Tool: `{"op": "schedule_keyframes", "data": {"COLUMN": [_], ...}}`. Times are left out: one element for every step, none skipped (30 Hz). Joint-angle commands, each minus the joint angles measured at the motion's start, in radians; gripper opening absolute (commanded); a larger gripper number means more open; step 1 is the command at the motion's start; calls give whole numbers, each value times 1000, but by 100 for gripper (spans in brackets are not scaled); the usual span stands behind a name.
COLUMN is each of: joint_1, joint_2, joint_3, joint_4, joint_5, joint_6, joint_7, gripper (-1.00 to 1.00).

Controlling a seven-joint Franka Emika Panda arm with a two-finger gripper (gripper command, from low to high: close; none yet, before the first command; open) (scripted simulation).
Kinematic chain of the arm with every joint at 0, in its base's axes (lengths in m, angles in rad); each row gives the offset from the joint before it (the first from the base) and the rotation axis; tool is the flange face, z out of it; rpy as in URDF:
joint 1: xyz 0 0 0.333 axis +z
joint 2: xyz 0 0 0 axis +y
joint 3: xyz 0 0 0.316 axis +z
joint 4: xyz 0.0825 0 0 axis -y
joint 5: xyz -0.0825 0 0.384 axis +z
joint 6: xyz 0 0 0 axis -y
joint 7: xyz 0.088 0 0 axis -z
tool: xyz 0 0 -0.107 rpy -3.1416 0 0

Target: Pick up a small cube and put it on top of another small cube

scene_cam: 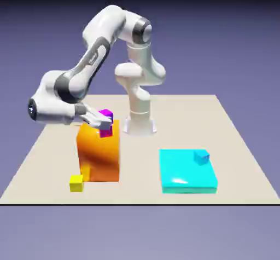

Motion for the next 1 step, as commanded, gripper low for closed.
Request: {"op": "schedule_keyframes", "data": {"joint_1": [-10], "joint_2": [15], "joint_3": [0], "joint_4": [36], "joint_5": [3], "joint_6": [-23], "joint_7": [1], "gripper": [100]}}
